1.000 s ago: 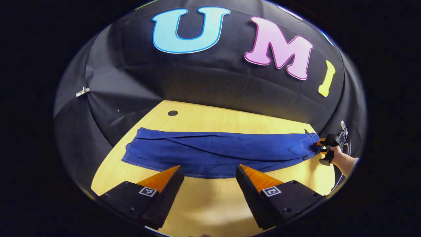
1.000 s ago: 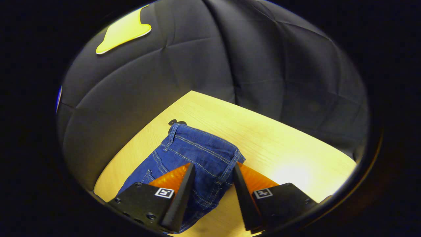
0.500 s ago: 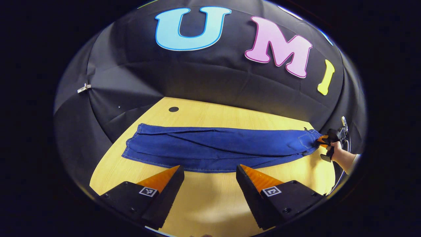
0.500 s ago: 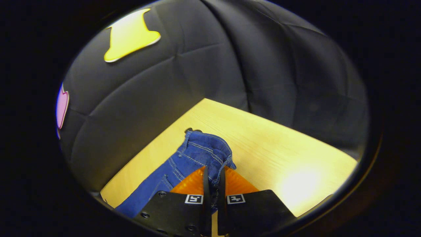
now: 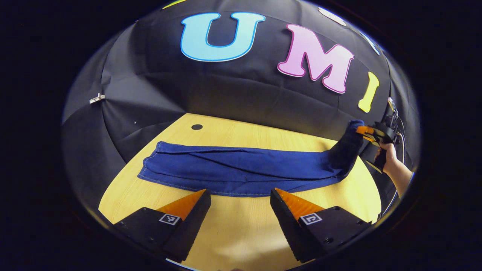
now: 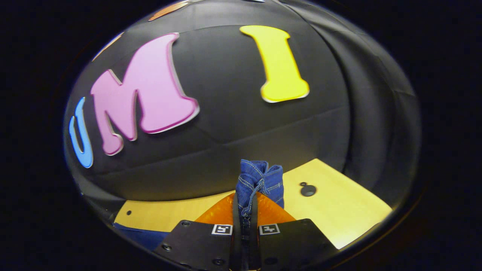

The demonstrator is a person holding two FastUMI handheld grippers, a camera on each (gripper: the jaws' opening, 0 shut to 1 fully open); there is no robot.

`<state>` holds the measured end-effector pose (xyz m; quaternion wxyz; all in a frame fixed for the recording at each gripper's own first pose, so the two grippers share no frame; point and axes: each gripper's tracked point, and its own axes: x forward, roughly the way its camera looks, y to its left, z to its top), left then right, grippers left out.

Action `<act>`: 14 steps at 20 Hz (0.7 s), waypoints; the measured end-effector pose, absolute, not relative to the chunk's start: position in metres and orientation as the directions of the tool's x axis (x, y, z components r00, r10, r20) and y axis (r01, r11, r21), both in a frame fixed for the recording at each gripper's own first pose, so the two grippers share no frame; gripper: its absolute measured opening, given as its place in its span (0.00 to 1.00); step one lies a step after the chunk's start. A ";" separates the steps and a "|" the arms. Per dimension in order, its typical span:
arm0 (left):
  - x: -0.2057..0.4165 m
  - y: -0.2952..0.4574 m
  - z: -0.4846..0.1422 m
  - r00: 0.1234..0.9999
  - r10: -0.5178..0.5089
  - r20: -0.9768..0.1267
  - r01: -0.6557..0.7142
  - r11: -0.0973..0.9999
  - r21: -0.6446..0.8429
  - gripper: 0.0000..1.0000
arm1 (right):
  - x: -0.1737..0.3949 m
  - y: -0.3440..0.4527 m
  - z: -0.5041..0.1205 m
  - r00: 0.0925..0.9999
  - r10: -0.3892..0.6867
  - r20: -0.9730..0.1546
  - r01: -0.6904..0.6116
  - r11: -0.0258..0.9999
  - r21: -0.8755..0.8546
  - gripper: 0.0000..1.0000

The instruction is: Grasp the waist and the cuffs of the jeans and fold them to make the two legs overlap; first hold the waist and fold one-third of the jeans toward the cuffs, then hold the cuffs and fold the remaining one-third in the same direction to finish folding.

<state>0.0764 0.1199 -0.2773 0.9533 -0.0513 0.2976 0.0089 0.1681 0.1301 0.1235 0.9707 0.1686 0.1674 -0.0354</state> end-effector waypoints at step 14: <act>0.082 0.253 -0.312 0.840 0.208 -0.501 -0.350 0.913 -0.208 1.00 | 0.070 0.392 -0.027 0.715 0.433 -0.549 -0.262 0.894 0.363 0.51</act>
